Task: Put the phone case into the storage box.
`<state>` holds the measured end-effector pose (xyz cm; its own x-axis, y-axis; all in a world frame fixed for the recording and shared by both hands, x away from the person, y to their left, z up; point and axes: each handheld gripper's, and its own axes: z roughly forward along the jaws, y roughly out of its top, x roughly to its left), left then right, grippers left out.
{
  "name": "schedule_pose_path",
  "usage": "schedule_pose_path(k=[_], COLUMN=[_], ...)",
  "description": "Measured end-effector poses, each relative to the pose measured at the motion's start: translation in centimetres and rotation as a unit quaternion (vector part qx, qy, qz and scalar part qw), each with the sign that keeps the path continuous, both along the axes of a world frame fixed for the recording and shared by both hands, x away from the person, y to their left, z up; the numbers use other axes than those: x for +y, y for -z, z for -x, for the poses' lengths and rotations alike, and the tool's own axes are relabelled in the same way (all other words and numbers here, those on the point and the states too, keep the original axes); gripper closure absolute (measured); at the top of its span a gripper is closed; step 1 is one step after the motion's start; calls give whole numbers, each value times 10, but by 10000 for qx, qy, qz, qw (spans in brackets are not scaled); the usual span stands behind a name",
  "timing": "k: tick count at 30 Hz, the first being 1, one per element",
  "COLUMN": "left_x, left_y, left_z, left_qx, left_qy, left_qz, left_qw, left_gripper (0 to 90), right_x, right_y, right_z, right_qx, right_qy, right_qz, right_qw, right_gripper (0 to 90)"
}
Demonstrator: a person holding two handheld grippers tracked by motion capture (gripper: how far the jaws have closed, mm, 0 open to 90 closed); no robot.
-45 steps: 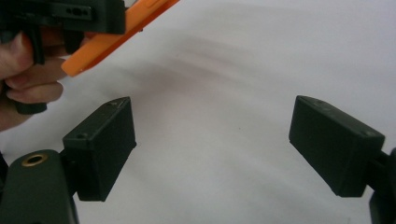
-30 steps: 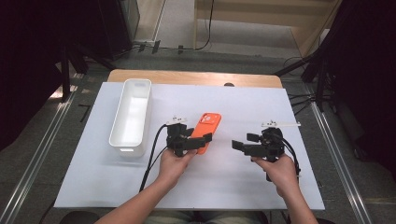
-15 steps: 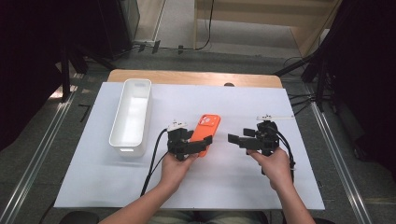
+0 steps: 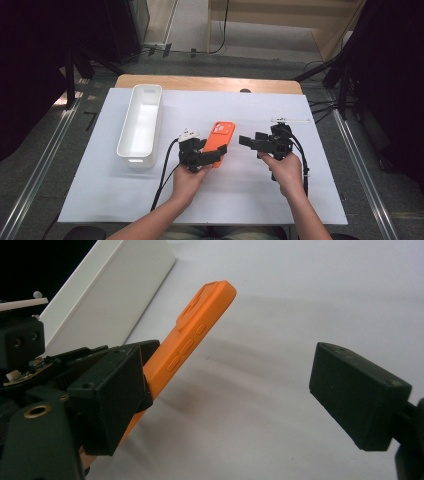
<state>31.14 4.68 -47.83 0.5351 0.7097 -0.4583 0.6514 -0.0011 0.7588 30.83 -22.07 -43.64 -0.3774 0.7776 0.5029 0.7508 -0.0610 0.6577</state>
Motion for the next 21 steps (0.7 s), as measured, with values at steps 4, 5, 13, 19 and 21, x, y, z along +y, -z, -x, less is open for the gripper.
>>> schedule_pose_path(k=[4,5,13,19,21], left_x=[0,0,-1,-2,-1], left_y=[0,0,1,1,1], left_z=[1,1,2,3,3], left_qx=[-25,-39,-88,-141,-152], left_qy=[-44,-44,-66,-84,-107], left_qz=[0,-8,-36,-59,-76], left_qw=[10000,10000,9999,9998,9998], left_gripper=[140,140,140,140,140], right_x=[5,6,12,17,18], right_y=[2,2,2,2,2], right_z=[-5,-6,-13,-18,-20], right_qx=[16,12,53,16,-30], right_qy=[34,41,145,246,267], right_qz=[-12,-21,-113,-168,-174], right_qw=[10000,10000,9998,9996,9995], right_gripper=[141,141,142,142,142])
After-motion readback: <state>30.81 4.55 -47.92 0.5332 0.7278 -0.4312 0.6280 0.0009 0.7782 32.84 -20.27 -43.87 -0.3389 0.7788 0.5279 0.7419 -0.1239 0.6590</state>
